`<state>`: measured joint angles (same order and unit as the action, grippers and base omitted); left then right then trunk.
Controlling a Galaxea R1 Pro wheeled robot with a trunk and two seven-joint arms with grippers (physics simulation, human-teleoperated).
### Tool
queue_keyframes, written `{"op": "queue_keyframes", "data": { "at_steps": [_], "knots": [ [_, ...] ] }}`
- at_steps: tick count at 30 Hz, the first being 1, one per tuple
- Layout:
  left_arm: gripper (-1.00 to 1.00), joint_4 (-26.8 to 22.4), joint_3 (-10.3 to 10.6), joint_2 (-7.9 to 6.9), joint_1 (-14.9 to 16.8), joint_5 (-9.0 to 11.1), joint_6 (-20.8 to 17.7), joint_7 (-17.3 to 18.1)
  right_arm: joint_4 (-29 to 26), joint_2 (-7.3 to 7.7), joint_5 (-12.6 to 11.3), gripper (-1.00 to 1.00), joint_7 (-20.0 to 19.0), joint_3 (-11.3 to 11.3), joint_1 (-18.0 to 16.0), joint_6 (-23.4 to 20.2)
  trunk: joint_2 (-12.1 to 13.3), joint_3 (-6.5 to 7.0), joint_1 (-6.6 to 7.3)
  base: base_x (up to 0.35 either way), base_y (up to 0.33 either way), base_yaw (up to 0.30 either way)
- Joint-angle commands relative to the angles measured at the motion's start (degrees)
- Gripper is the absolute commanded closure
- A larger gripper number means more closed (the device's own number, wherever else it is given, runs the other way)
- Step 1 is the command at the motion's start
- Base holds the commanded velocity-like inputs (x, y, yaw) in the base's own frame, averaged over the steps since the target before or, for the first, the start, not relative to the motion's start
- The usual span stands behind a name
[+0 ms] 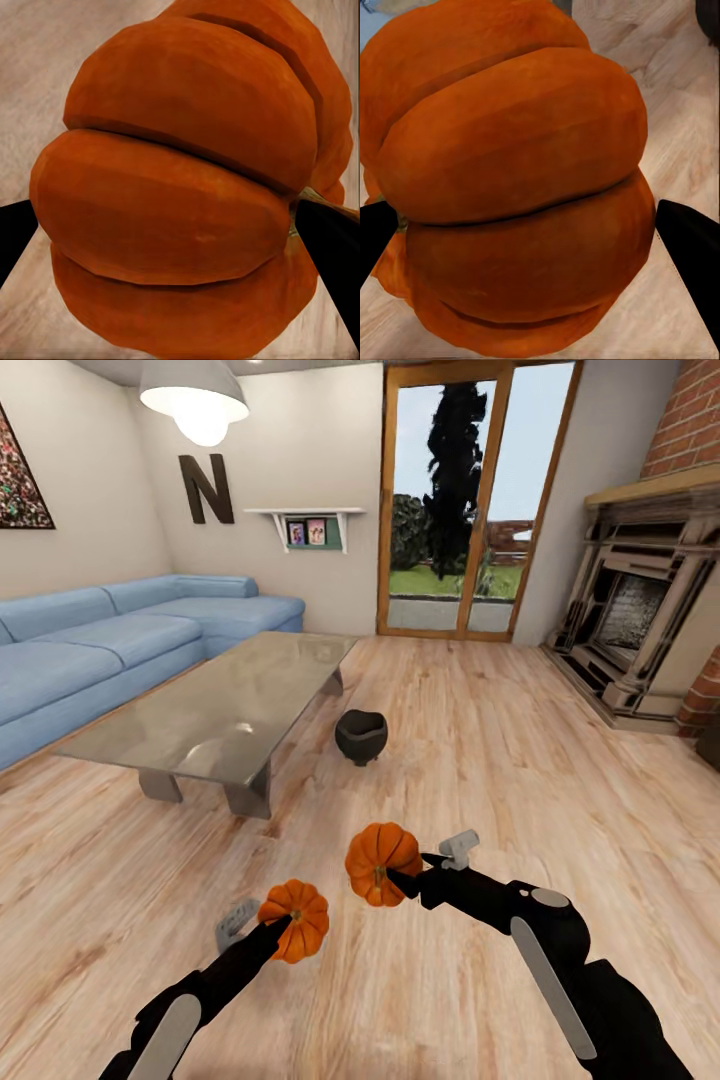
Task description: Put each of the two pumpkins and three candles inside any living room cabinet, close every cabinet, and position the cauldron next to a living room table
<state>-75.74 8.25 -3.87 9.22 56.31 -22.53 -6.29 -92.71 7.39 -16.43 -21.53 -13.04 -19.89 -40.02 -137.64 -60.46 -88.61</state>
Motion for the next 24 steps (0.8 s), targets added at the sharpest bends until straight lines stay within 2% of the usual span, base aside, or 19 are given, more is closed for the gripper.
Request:
{"op": "queue_keyframes", "data": {
  "at_steps": [1,2,4,5,6,8,11,14,15,16,19,22,24],
  "knots": [
    [1.0,-0.02,0.01,0.0,0.01,0.12,-0.01,-0.03,-0.02,0.01,-0.36,1.0,-0.01,0.09,-0.13,-0.06,0.0,0.03,0.0,-0.294,0.0,-0.298],
    [1.0,-0.02,0.01,0.0,0.01,0.12,-0.07,-0.02,-0.02,0.09,-0.36,1.0,-0.01,0.53,-0.48,-0.33,0.0,0.05,0.0,-0.308,0.0,-0.298],
    [1.0,-0.08,0.01,0.08,0.06,0.12,-0.44,0.04,-0.02,0.34,-0.36,1.0,-0.01,3.53,-1.45,-2.87,0.0,0.09,0.0,-0.327,0.0,-0.298],
    [1.0,-0.09,0.01,0.25,0.07,0.12,-0.49,0.03,-0.02,0.54,-0.36,1.0,-0.01,4.25,-1.65,-3.23,0.0,0.11,0.0,-0.332,0.0,-0.298],
    [1.0,-0.1,0.01,0.59,0.08,0.1,-0.56,-0.05,0.0,1.18,-0.39,1.0,-0.01,5.03,-1.78,-3.5,0.0,0.13,0.0,-0.334,0.0,-0.298],
    [1.0,-0.11,0.01,0.95,0.27,-0.81,-0.64,-0.11,0.05,2.11,-0.43,1.0,-0.01,5.86,-1.87,-3.59,0.0,0.16,0.0,-0.335,0.0,-0.183],
    [1.0,-0.11,0.04,1.52,0.49,-1.98,-0.67,-0.08,0.0,2.28,-0.47,1.0,-0.06,6.72,-1.96,-3.71,0.0,0.17,0.0,-0.262,0.0,-0.053],
    [1.0,-0.11,0.27,1.78,0.53,-2.23,-0.68,0.09,-0.02,2.5,-0.53,1.0,-0.07,7.69,-2.07,-3.99,0.0,0.23,0.0,-0.061,0.0,-0.179],
    [1.0,-0.11,1.27,1.82,0.67,-2.25,-0.68,-0.03,-0.02,2.5,-0.53,1.0,-0.05,7.81,-2.16,-4.05,0.0,0.26,0.0,-0.011,0.0,-0.268],
    [1.0,-0.04,5.11,1.91,2.05,-2.34,-0.68,-0.6,-0.02,2.47,-0.54,1.0,-0.02,10.05,-3.25,-7.53,0.0,0.3,0.0,-0.001,0.0,-0.286],
    [1.0,-0.03,6.6,1.93,2.79,-2.34,-0.8,-0.64,-0.02,2.62,-0.54,1.0,-0.01,11.47,-3.6,-8.19,0.0,0.42,0.0,0.0,0.0,-0.287],
    [1.0,0.18,8.98,2.01,3.88,-2.31,-1.31,-0.71,-0.02,2.78,-0.54,1.0,-0.01,13.03,-3.73,-8.31,0.0,0.55,0.0,0.0,0.0,-0.288],
    [1.0,0.52,9.34,2.21,4.25,-2.29,-1.35,-0.68,-0.02,2.86,-0.54,1.0,-0.01,13.53,-4.08,-8.37,0.0,0.63,0.0,0.0,0.0,-0.288]
  ]
}}
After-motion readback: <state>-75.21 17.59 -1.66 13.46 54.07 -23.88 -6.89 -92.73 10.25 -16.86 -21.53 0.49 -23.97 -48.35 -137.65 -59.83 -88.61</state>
